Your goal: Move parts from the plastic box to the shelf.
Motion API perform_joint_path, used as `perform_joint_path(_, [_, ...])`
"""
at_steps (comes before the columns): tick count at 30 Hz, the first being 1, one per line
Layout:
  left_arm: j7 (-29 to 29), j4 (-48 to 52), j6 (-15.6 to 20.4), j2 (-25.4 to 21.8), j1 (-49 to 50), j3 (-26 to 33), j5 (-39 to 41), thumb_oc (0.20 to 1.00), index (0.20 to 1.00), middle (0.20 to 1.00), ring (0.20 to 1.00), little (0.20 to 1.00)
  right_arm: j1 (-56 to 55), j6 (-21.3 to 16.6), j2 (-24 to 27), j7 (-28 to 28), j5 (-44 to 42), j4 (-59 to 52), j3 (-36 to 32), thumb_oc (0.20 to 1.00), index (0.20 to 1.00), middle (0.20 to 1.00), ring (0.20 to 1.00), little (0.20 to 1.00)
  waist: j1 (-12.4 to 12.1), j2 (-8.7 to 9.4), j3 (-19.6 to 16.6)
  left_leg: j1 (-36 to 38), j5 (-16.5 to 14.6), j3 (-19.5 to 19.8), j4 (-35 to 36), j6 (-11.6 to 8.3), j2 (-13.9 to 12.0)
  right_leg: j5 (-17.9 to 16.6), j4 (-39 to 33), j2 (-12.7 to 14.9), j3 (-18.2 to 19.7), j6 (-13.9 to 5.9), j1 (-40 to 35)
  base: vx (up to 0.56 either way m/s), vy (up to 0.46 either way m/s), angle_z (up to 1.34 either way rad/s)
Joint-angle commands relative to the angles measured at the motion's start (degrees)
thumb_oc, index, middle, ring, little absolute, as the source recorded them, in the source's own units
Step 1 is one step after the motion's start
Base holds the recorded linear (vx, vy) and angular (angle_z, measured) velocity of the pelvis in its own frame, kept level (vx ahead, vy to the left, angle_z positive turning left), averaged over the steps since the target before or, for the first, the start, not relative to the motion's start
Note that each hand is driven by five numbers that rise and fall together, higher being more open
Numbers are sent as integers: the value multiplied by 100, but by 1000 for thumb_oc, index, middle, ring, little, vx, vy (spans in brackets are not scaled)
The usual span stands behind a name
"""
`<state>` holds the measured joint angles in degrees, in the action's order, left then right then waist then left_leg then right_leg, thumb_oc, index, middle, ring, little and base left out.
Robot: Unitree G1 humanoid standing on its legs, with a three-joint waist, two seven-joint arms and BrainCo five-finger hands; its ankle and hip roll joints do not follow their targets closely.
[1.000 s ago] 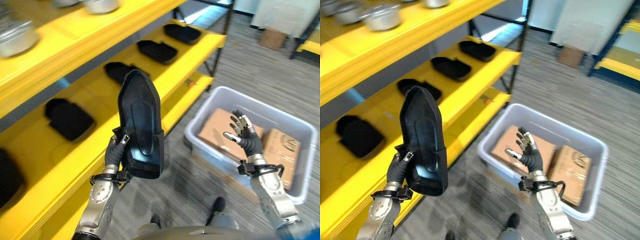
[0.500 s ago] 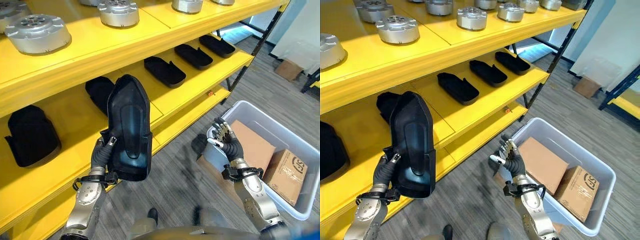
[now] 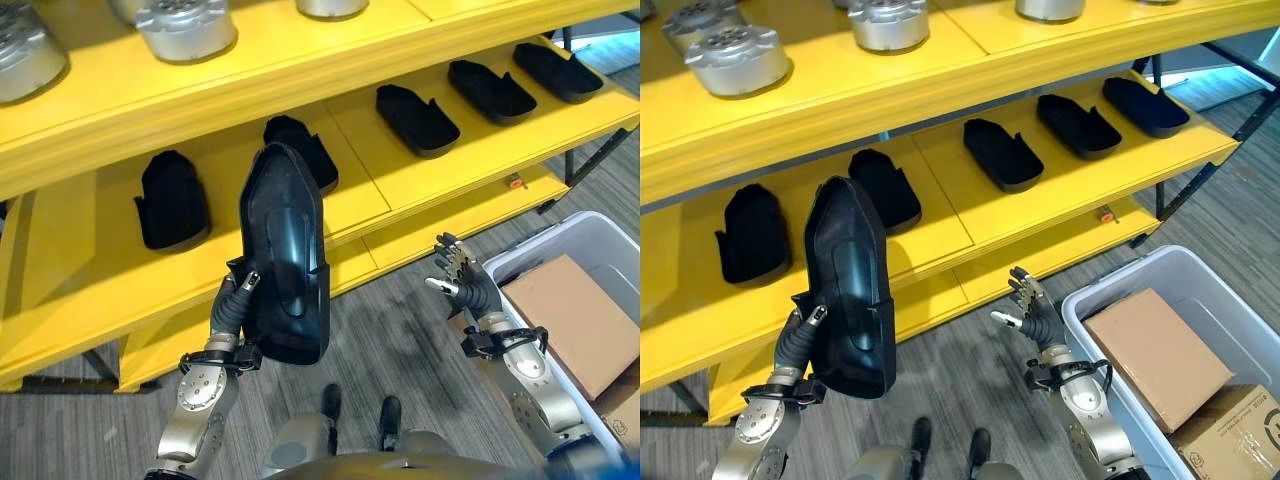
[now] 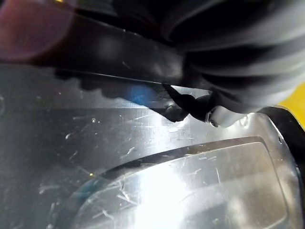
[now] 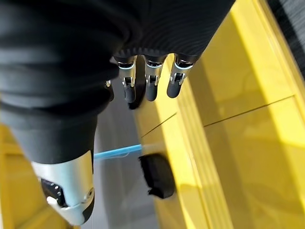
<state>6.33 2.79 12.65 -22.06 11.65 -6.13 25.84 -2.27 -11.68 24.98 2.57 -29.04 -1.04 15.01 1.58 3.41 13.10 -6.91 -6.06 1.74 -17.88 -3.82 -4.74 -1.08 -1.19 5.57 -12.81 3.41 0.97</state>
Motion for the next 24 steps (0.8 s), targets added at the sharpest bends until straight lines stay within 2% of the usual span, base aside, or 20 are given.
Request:
perform_joint_path(1, [64, 513, 428, -27, -297, 285, 250, 200, 200, 200, 200, 200, -19, -342, 7, 212, -130, -99, -92, 1000, 1000, 1000, 1000, 1000, 284, -195, -353, 603, 1042, -374, 1122, 89, -1233, 374, 1473, 327, 342, -711, 798, -167, 363, 61])
perform_joint_path(2, [102, 506, 412, 26, -391, 233, 396, 200, 200, 200, 200, 200, 40, -358, 24, 278, -136, -80, -80, 1000, 1000, 1000, 1000, 1000, 343, -321, -326, 684, 1444, -461, 1525, -98, -1645, 514, 1894, 464, 293, -781, 1055, -242, 522, 71])
perform_joint_path(3, [150, 512, 406, 28, -471, 230, 398, 200, 200, 200, 200, 200, 103, -364, 25, 332, -142, -59, -59, 1000, 1000, 1000, 1000, 1000, 353, -385, -278, 661, 1799, -477, 1742, -220, -1923, 568, 2203, 623, 293, -856, 1258, -221, 523, 76])
perform_joint_path(4, [200, 516, 403, 24, -574, 208, 412, 200, 200, 200, 200, 200, 224, -388, 15, 428, -106, -16, -5, 1000, 1000, 1000, 1000, 1000, 332, -469, -210, 688, 2193, -501, 1966, -398, -2200, 664, 2720, 894, 350, -1013, 1561, -177, 502, 60])
perform_joint_path(5, [225, 484, 394, 32, -652, 171, 418, 200, 200, 200, 200, 200, 243, -392, 22, 482, -69, -9, -37, 1000, 1000, 1000, 1000, 1000, 331, -515, -187, 657, 2208, -677, 2053, -481, -2231, 701, 2933, 1082, 313, -1120, 1599, -97, 435, 46])
perform_joint_path(8, [145, 398, 409, 8, -639, 146, 352, 200, 200, 200, 200, 200, 177, -406, -67, 497, 46, -7, -110, 1000, 1000, 1000, 1000, 1000, 270, -609, -207, 749, 1633, -839, 2182, -579, -2012, 597, 2920, 1304, 305, -1268, 1518, 5, 277, 47])
perform_joint_path(9, [122, 378, 410, -30, -660, 129, 343, 200, 200, 200, 200, 200, 136, -421, -110, 494, 13, -18, -139, 1000, 1000, 1000, 1000, 1000, 251, -587, -198, 680, 1487, -742, 2041, -565, -1900, 488, 2759, 1388, 290, -1317, 1386, 76, 292, 52])
perform_joint_path(10, [85, 388, 421, -131, -626, 178, 277, 200, 200, 200, 200, 200, -32, -427, -153, 465, -25, -114, -234, 1000, 1000, 1000, 1000, 1000, 174, -513, -168, 544, 1190, -634, 1663, -563, -1688, 328, 2485, 1552, 239, -1398, 1114, 100, 314, 56])
perform_joint_path(12, [76, 383, 434, -187, -579, 217, 195, 200, 200, 200, 200, 200, -169, -396, -216, 411, -27, -121, -263, 1000, 1000, 1000, 1000, 1000, 136, -427, -156, 473, 929, -547, 1395, -540, -1483, 129, 2126, 1755, 126, -1490, 778, 90, 273, 56])
perform_joint_path(14, [79, 358, 440, -239, -558, 243, 192, 200, 200, 200, 200, 200, -256, -371, -290, 371, -71, -98, -261, 1000, 1000, 1000, 1000, 1000, 97, -332, -167, 423, 757, -462, 1286, -521, -1303, -75, 1709, 1881, 14, -1550, 503, 56, 179, 53])
perform_joint_path(17, [68, 391, 415, -311, -468, 327, 130, 200, 200, 200, 200, 200, -394, -330, -343, 291, -78, -126, -264, 1000, 1000, 1000, 1000, 1000, 31, -209, -248, 384, 657, -408, 1291, -507, -1141, -313, 1249, 2004, -174, -1639, 193, 58, 121, 25])
perform_joint_path(19, [53, 392, 418, -332, -365, 377, 86, 200, 200, 200, 200, 200, -427, -286, -350, 196, -47, -143, -254, 1000, 1000, 1000, 1000, 1000, -20, -30, -341, 383, 518, -357, 1250, -451, -1000, -546, 917, 2032, -246, -1725, -6, 89, 122, 19])
perform_joint_path(21, [40, 358, 416, -314, -272, 406, 73, 200, 200, 200, 200, 200, -443, -262, -364, 153, -45, -115, -235, 1000, 1000, 1000, 1000, 1000, -64, 71, -389, 393, 430, -371, 1207, -401, -934, -624, 801, 2029, -241, -1752, -55, 67, 87, 0])
perform_joint_path(22, [68, 363, 422, -298, -240, 458, 78, 200, 200, 200, 200, 200, -398, -245, -362, 138, -21, -113, -247, 1000, 1000, 1000, 1000, 1000, -113, 175, -428, 337, 338, -381, 1049, -390, -853, -777, 696, 2061, -238, -1792, -118, 36, 66, -11])
perform_joint_path(23, [68, 365, 421, -300, -238, 460, 78, 200, 200, 200, 200, 200, -397, -245, -364, 139, -20, -113, -246, 1000, 1000, 1000, 1000, 1000, -108, 180, -431, 319, 325, -375, 1023, -386, -848, -784, 685, 2066, -244, -1795, -122, 13, 95, -13])
perform_joint_path(24, [77, 375, 430, -295, -302, 435, 105, 200, 200, 200, 200, 200, -317, -250, -339, 170, 38, -106, -241, 1000, 1000, 1000, 1000, 1000, -171, 262, -415, 110, 180, -315, 642, -369, -727, -962, 626, 2162, -254, -1829, -187, -6, 102, -9])
